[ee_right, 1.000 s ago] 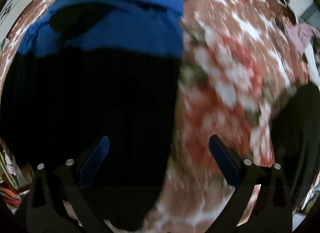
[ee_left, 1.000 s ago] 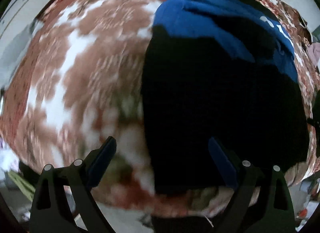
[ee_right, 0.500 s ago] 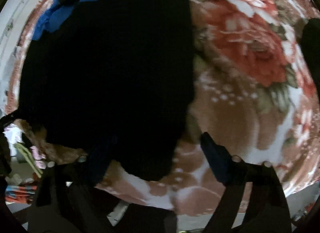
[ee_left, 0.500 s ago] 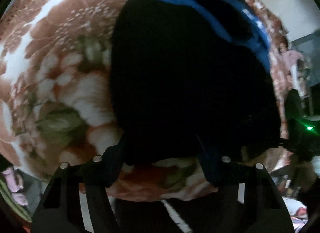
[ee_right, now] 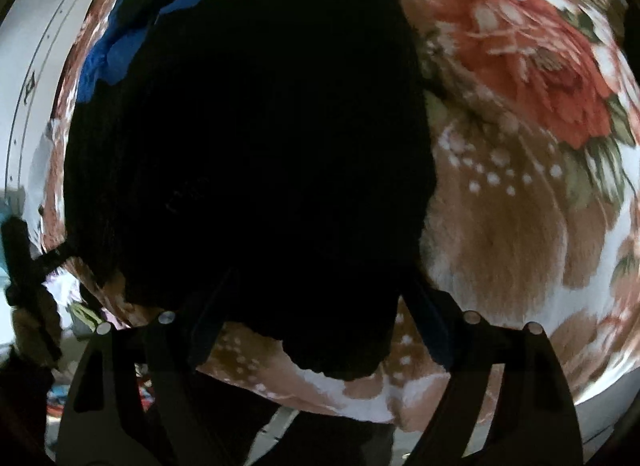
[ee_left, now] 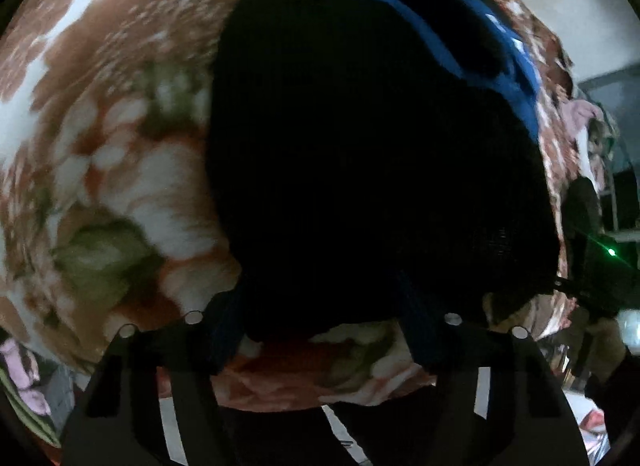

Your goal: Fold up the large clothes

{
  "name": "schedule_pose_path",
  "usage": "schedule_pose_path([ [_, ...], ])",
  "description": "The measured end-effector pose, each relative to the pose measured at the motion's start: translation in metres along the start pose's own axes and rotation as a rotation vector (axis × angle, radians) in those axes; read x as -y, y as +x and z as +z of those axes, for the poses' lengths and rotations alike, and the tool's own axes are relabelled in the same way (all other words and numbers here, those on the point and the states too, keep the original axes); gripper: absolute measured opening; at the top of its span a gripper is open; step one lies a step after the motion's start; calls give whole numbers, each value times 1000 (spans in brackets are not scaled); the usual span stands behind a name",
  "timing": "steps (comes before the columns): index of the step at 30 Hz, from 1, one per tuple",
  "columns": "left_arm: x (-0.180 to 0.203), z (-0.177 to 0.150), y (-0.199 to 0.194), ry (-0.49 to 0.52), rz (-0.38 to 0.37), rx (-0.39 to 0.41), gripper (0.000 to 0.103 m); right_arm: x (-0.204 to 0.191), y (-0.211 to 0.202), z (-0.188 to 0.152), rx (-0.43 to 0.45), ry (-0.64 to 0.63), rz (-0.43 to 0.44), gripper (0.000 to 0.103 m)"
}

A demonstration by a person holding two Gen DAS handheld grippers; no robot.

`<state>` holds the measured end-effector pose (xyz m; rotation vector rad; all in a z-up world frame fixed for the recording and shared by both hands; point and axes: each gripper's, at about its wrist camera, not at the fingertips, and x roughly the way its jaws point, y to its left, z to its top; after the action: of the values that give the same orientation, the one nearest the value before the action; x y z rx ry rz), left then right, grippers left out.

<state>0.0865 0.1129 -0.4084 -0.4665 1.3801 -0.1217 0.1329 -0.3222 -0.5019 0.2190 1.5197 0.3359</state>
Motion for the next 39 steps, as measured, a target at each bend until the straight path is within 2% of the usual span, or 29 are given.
schedule_pose_path([
  [2, 9, 5, -4, 37, -20, 18, 63, -4, 0, 2, -10, 0, -15, 79],
  [5, 7, 3, 3, 52, 36, 2, 67, -11, 0, 4, -10, -19, -41, 76],
  [7, 1, -1, 17, 58, 88, -51, 63, -20, 6, 10, -15, -34, -54, 73],
  [8, 1, -2, 18, 59, 83, -42, 61, -25, 7, 12, -20, -36, -57, 70],
  [9, 4, -2, 16, 60, 75, -37, 58, -28, 5, 12, -20, -38, -55, 59],
  [10, 8, -2, 14, 67, 67, -35, 48, -34, 0, 13, -14, -47, -65, 52],
  [11, 9, -3, 8, 79, 50, -26, 41, -40, -2, 14, -12, -58, -70, 41],
  [12, 14, -2, 4, 93, 39, -8, 39, -44, -5, 15, -9, -69, -68, 30],
  [14, 20, 1, 3, 103, 34, 8, 37, -48, 0, 17, -21, -72, -71, 28],
  [16, 11, 0, 15, 93, 51, -19, 34, -44, 10, 20, -34, -41, -46, 28],
  [19, 7, 2, 20, 72, 43, -27, 30, -40, 12, 19, -34, 1, -17, 20],
  [21, 21, 5, 5, 120, 32, 15, 26, -53, 0, 23, -16, -12, -35, 15],
  [24, 45, 13, -23, 175, -13, 78, 24, -78, -33, 23, 53, -43, -16, 13],
  [27, 66, 26, -41, 214, -50, 117, 24, -102, -57, 27, 86, -97, -16, 13],
  [30, 80, 45, -61, 253, -93, 156, 23, -129, -80, 41, 124, -142, -13, 13],
  [34, 92, 83, -86, 281, -122, 209, 23, -118, -125, 58, 205, -156, 10, 13],
  [37, 103, 114, -100, 261, -164, 255, 23, -131, -149, 83, 263, -213, 14, 13],
  [39, 110, 133, -107, 278, -164, 293, 23, -139, -155, 111, 307, -259, 7, 13],
])
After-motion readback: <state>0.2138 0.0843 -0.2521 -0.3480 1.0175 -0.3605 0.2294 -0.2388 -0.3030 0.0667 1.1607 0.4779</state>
